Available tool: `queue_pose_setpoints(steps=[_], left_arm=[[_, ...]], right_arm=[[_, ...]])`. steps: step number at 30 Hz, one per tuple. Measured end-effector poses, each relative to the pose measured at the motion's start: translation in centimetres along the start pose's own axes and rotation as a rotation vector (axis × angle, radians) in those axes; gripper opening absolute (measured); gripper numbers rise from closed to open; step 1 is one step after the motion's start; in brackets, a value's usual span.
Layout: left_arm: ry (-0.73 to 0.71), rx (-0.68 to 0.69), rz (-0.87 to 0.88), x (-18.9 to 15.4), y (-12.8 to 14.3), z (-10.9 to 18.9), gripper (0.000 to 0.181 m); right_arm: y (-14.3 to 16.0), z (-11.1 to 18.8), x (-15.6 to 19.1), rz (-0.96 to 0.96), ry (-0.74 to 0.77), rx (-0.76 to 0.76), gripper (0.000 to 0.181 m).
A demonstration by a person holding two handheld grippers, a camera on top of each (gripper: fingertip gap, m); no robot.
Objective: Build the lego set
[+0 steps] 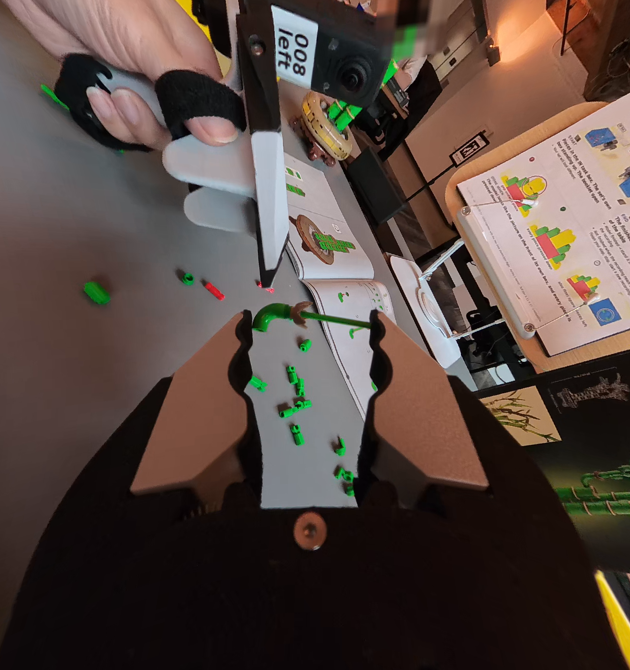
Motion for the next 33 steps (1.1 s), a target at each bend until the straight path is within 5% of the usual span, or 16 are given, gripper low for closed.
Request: queue_pose_setpoints(steps=[7,14,33], left_arm=[[0.061,0.037,-0.081,-1.5,0.4,-0.9,0.032],[0.067,0.095,-0.133,-1.8,1.0,-1.5,0.007],[0.059,0.100,-0.149,-2.0,1.2,-1.7,0.006]], right_arm=[[-1.4,-0.2,0.2,-0.042,-0.022,-0.079,0.064],[-1.9,-0.2,0.5,-0.040,-0.031,-0.098,0.063],[-2.2,-0.5,0.9,-0.023,-0.046,-0.104,0.063]])
Point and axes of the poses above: each gripper's, where its closed fingertips meet, z back along the fingers, y out of its underside, x = y × z across the jaws, the point moved 8 cm from there along z, back along the fingers, and after that the axes turned 8 degrees about z, right-handed, at the moved point
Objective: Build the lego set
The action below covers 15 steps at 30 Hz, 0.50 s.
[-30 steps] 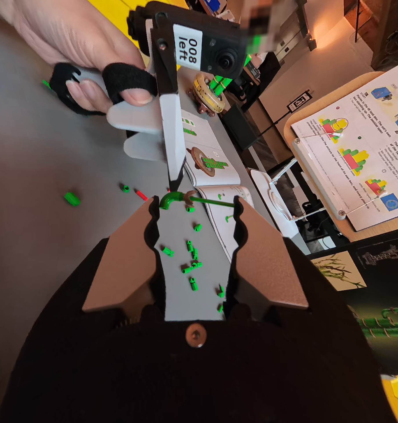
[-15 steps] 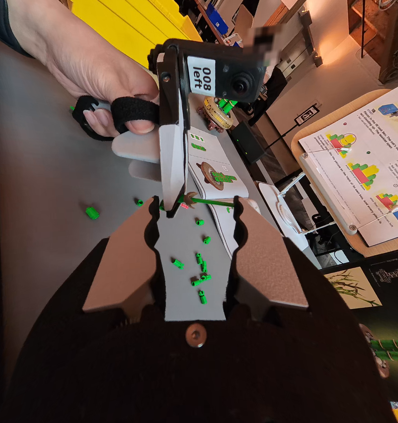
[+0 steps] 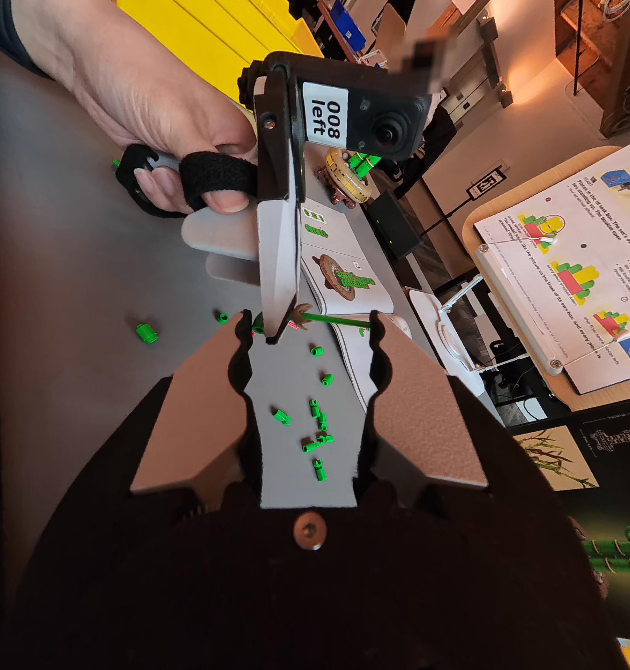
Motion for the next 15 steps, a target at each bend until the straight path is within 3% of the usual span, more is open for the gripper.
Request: queue_pose_setpoints(steps=[6,15], left_arm=[[-0.050,0.015,-0.036,-0.1,0.0,0.0,0.006],[-0.051,-0.082,-0.013,0.2,-1.0,2.0,0.006]], right_arm=[[0.0,0.0,0.2,0.024,0.001,0.006,0.064],[0.0,1.0,-0.5,0.038,0.064,-0.011,0.066]])
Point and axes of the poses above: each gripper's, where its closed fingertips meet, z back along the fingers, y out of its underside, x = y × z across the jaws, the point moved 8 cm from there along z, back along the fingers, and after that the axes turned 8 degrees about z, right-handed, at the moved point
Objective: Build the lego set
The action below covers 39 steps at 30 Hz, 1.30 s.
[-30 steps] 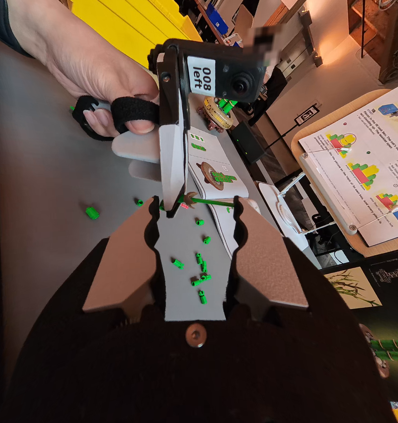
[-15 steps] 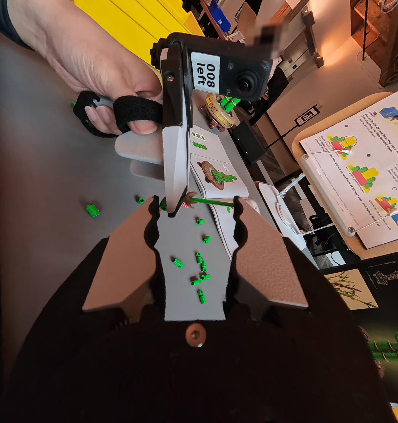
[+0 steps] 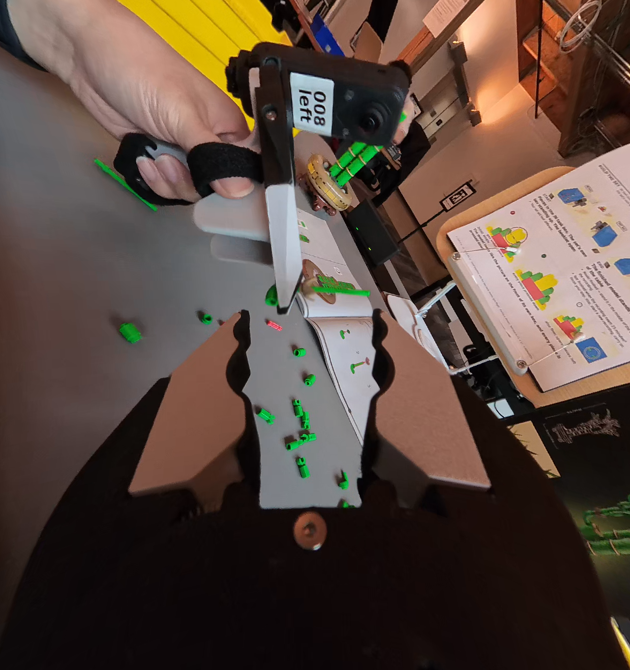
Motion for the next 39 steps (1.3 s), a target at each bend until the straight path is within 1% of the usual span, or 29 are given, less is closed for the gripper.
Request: queue_pose_setpoints(steps=[4,7,8,9,13,16,18,21,23,25,27,29,30,31,33,34,36,38,39], left_arm=[[-0.020,-0.122,-0.012,0.3,-1.4,2.5,0.005],[-0.033,-0.253,-0.019,0.5,-2.7,5.2,0.005],[-0.039,-0.297,-0.023,0.6,-3.1,6.1,0.005],[-0.047,-0.339,-0.029,0.7,-3.4,7.0,0.005],[-0.067,-0.476,-0.045,1.0,-4.3,9.9,0.005],[-0.068,-0.496,-0.046,1.1,-4.4,10.4,0.005],[-0.070,-0.491,-0.054,1.1,-4.4,10.2,0.005],[-0.057,-0.475,-0.068,1.0,-4.3,9.7,0.005],[-0.057,-0.469,-0.080,1.0,-4.3,9.6,0.005],[-0.064,-0.468,-0.089,1.0,-4.3,9.5,0.005],[-0.065,-0.471,-0.092,0.9,-4.3,9.6,0.005],[-0.062,-0.464,-0.088,0.9,-4.2,9.5,0.005],[-0.063,-0.453,-0.082,0.9,-4.2,9.4,0.005],[-0.065,-0.434,-0.071,1.0,-4.1,9.2,0.005],[-0.081,-0.385,-0.036,1.4,-3.9,8.7,0.005],[-0.101,-0.370,-0.015,1.6,-3.7,8.4,0.005],[-0.144,-0.316,0.062,2.3,-3.1,7.9,0.005],[-0.129,-0.293,0.144,2.6,-2.5,7.5,0.005],[-0.109,-0.292,0.173,2.5,-2.3,7.3,0.005]], right_arm=[[0.6,0.9,-1.2,-0.047,0.077,0.037,0.064],[1.2,1.9,-2.8,-0.100,0.199,0.068,0.057],[1.5,2.3,-3.5,-0.130,0.256,0.086,0.053],[1.9,2.7,-4.1,-0.166,0.302,0.097,0.052],[3.4,4.1,-5.8,-0.334,0.391,0.090,0.049],[4.2,4.7,-6.5,-0.407,0.434,0.095,0.047],[4.7,5.2,-6.9,-0.445,0.489,0.121,0.040],[5.7,6.0,-7.7,-0.504,0.554,0.148,0.040],[6.4,6.7,-8.9,-0.481,0.612,0.186,0.042],[5.7,7.6,-11.3,-0.430,0.670,0.192,0.047],[3.2,8.3,-14.3,-0.398,0.679,0.094,0.044],[0.4,8.3,-17.3,-0.374,0.619,0.002,0.029],[-0.6,7.7,-18.5,-0.389,0.560,-0.032,0.026],[-1.3,6.7,-19.5,-0.426,0.487,-0.057,0.026],[-2.1,3.7,-20.1,-0.509,0.257,-0.124,0.026],[-2.0,1.9,-19.6,-0.558,0.118,-0.169,0.027],[-1.3,-1.7,-17.3,-0.656,-0.140,-0.255,0.041],[-0.2,-4.7,-13.1,-0.719,-0.339,-0.294,0.044],[0.3,-5.9,-10.8,-0.725,-0.412,-0.294,0.049]])
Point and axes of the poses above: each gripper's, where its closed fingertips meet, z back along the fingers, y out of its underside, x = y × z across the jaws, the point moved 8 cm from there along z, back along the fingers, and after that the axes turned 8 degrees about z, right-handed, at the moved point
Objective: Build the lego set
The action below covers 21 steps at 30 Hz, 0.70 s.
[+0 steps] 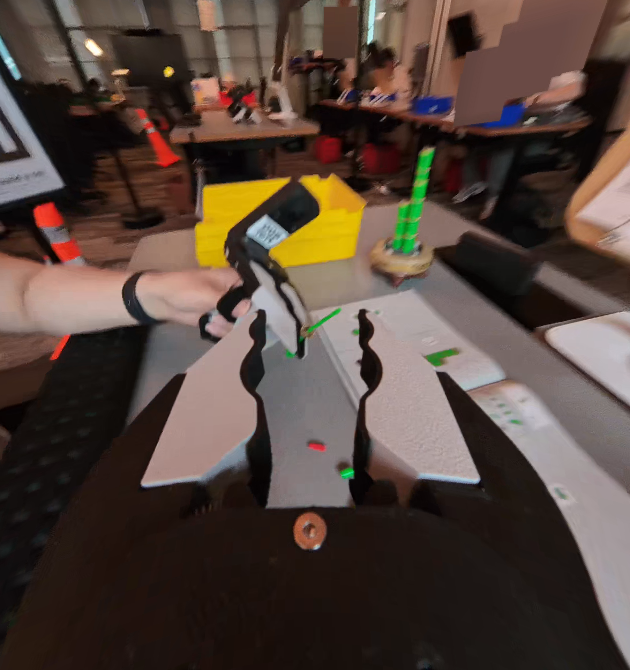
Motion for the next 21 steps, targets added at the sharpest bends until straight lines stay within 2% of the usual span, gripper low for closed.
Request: queue_pose_setpoints(steps=[3,8,17,21], left_arm=[[0.018,0.022,0.040,-0.2,0.3,-0.3,0.005],[-0.029,0.015,0.052,0.5,0.5,-0.2,0.005],[-0.053,-0.015,0.159,1.5,1.4,-0.8,0.005],[0.045,0.000,0.271,1.2,2.0,-1.3,0.005]], right_arm=[[4.0,-3.2,1.7,0.073,-0.028,0.188,0.050],[5.2,-5.6,3.0,0.227,0.095,0.330,0.030],[6.1,-6.7,4.7,0.193,0.288,0.348,0.013],[6.8,-6.2,5.3,0.167,0.300,0.380,0.013]])
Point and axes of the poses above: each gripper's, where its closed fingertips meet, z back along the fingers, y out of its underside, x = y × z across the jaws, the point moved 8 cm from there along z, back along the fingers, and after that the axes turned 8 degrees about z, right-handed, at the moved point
